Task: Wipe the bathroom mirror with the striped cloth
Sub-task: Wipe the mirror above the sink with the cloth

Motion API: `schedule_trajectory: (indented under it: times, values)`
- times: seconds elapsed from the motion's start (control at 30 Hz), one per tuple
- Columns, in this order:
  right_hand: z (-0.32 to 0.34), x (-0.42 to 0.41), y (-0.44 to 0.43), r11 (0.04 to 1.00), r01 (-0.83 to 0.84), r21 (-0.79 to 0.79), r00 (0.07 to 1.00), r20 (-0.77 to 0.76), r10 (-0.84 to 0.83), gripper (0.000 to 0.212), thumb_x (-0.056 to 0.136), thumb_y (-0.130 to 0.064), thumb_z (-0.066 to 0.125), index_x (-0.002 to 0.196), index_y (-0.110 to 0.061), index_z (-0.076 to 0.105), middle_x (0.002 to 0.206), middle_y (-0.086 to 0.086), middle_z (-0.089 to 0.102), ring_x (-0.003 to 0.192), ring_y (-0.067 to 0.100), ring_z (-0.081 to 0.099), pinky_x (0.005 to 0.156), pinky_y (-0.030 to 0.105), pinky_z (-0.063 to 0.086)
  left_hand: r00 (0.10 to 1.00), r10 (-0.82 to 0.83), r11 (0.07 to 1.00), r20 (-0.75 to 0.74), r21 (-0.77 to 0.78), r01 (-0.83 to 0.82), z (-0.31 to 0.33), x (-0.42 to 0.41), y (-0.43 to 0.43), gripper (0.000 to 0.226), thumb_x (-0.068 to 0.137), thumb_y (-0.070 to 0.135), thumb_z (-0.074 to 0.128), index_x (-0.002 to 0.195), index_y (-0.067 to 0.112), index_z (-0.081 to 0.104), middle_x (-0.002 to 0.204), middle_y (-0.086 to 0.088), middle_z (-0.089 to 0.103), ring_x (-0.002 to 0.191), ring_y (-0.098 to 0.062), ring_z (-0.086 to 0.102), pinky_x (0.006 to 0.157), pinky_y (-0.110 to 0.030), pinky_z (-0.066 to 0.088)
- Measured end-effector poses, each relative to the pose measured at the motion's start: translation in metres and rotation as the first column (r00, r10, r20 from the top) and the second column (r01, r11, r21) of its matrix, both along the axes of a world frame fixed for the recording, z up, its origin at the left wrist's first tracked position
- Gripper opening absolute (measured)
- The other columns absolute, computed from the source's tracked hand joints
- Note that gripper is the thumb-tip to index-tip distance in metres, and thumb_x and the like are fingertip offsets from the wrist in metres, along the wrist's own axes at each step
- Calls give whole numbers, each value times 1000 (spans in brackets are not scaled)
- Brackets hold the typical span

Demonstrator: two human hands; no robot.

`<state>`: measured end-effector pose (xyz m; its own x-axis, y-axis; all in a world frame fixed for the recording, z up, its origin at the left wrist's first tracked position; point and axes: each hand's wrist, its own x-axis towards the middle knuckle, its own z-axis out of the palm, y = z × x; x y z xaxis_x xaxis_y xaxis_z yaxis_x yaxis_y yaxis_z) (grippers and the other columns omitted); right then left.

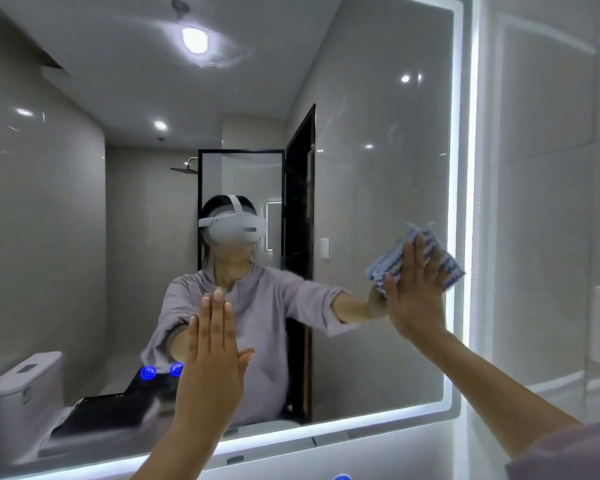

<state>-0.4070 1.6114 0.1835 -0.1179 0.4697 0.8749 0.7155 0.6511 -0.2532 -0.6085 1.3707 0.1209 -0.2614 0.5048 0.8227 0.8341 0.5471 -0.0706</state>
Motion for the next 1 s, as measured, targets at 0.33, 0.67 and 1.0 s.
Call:
schedule_trajectory:
  times: [0.33, 0.67, 1.0]
  values:
    - [45, -94, -74, 918, -242, 315, 940, 312, 140, 67, 96, -56, 7, 153, -23, -5, 159, -4, -16, 145, 31, -18, 116, 52, -12, 999, -32, 999, 16, 6, 32, -1, 1, -1, 78, 95, 47, -2, 137, -11, 31, 148, -28, 25, 137, -43, 25, 113, -44, 10]
    - [63, -121, -101, 831, -283, 479, 911, 404, 77, 65, 98, -49, 25, 153, -20, 7, 161, 2, 1, 146, 33, -10, 117, 53, -9, 1000, -11, 1000, 15, 23, 11, -2, 1, 2, 79, 96, 47, -1, 136, -12, 33, 146, -30, 29, 135, -45, 29, 111, -52, 30]
    - [72, -105, -81, 776, -319, 545, 892, 449, 52, 60, 99, -46, 28, 152, -20, 15, 160, 2, 11, 147, 32, 2, 118, 54, 1, 1000, -20, 1000, -9, 6, 20, -3, -2, 2, 74, 95, 48, 12, 137, -10, 30, 148, -29, 25, 137, -43, 25, 114, -43, 9]
